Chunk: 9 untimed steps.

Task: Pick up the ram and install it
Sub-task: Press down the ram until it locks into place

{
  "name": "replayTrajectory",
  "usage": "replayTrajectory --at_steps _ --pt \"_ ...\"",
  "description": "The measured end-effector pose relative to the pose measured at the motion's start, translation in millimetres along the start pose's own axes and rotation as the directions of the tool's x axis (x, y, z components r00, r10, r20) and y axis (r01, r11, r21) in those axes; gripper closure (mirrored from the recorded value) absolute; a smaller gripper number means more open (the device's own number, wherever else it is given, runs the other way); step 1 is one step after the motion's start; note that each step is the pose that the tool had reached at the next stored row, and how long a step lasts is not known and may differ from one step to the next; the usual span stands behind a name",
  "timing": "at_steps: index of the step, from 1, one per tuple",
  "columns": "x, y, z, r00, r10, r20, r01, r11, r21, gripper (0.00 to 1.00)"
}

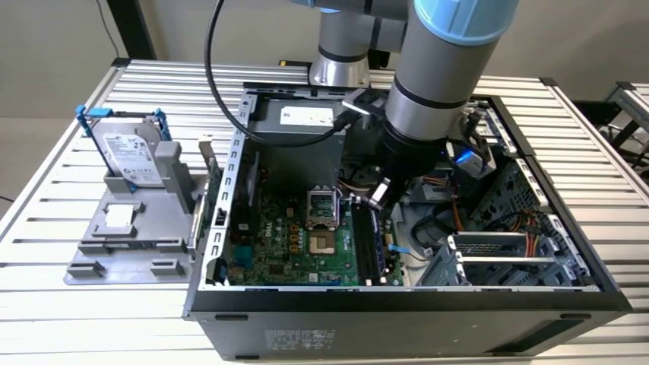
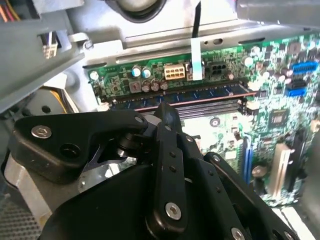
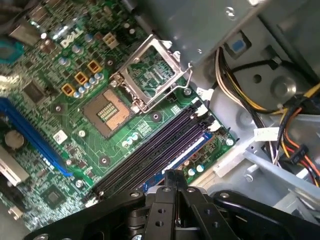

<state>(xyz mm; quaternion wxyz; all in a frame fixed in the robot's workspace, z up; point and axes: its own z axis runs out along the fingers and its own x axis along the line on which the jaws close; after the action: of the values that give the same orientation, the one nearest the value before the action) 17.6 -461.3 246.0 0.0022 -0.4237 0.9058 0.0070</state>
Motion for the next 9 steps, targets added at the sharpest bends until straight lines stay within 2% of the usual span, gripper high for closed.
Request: replayTrajectory --at_steps 2,5,9 --pt "0.0 0.0 0.0 0.9994 -0.034 0.0000 0.034 0.9994 0.0002 1.00" --pt "0.0 0.0 0.0 0.9965 -0.084 0.0002 0.084 0.9965 0.0007 1.00" --pt "0.0 0.0 0.0 0.9883 -0.153 0.0002 0.153 0.9883 0.0010 1.00"
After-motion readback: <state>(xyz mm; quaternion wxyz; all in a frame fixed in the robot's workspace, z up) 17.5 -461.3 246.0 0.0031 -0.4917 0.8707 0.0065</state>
